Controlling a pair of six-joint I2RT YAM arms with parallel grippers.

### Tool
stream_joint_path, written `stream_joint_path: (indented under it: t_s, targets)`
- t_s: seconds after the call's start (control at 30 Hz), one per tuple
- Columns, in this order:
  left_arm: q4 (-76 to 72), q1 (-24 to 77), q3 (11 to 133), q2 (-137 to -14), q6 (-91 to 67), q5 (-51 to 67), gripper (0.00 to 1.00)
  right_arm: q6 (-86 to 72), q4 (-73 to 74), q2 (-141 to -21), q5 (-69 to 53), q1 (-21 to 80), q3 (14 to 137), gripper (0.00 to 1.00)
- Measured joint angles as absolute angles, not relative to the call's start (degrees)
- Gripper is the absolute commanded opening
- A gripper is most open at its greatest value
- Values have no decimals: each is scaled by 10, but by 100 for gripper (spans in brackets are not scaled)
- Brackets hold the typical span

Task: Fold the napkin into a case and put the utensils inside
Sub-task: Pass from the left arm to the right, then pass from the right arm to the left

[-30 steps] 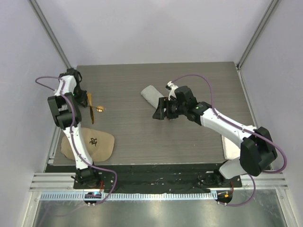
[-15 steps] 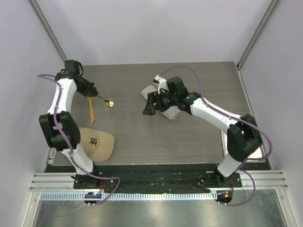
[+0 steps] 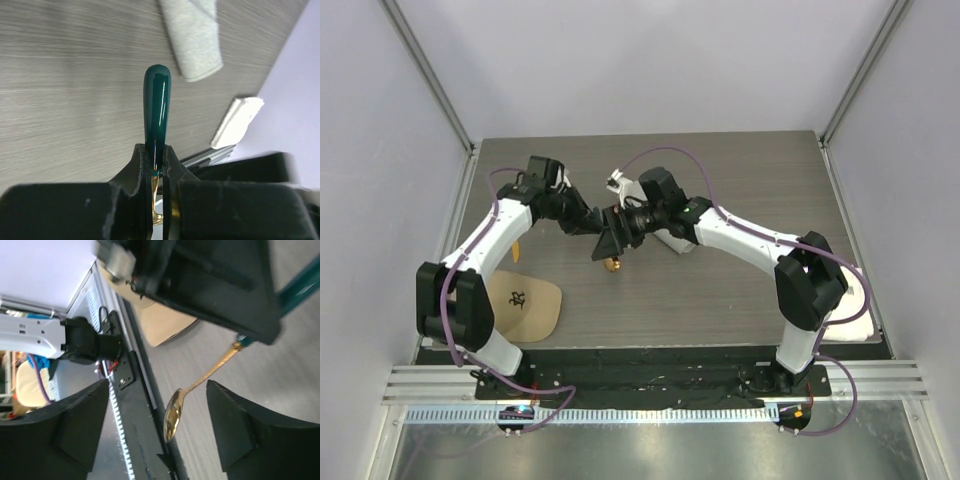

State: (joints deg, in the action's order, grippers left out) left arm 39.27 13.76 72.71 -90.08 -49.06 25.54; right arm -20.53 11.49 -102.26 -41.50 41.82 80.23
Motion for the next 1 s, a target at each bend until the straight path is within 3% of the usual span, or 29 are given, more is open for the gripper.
stream_joint_path:
  t_s: [0.13,0.23,0.27,0.3,0.37,0.43,0.47,0.5,0.57,0.63,0.8,0.9,1.0]
  targets:
    - [364,146,723,-882,-500,280,0,-242,94,-1022,-426,430,760,68]
    - [350,150,723,-872,-506,291,0,-265,81,-1022,-425,430,739,32]
    - [345,152,722,-870,-508,293,0,-274,79,-1022,-423,430,736,7]
    - [340,154,721,-868,-508,295,0,-291,75,-1022,-420,429,733,1]
    - [333,156,721,-868,-500,288,2,-324,74,-1021,-408,427,731,1]
    - [332,156,721,-868,-492,279,19,-353,67,-1020,-399,424,726,1]
    - [332,157,721,-868,-488,275,36,-366,64,-1020,-396,424,725,1]
    - [333,159,721,-866,-482,269,44,-382,60,-1018,-393,425,723,1]
    - [341,162,721,-854,-460,248,78,-411,52,-1010,-383,424,715,1]
    - [352,164,721,-827,-435,218,78,-439,51,-995,-365,412,700,1]
    - [324,197,697,-676,-365,121,61,-514,57,-952,-313,364,669,1]
    - [270,278,653,-582,-320,84,50,-559,58,-938,-278,345,669,1]
    - [232,380,597,-516,-263,32,51,-602,61,-928,-259,344,669,1]
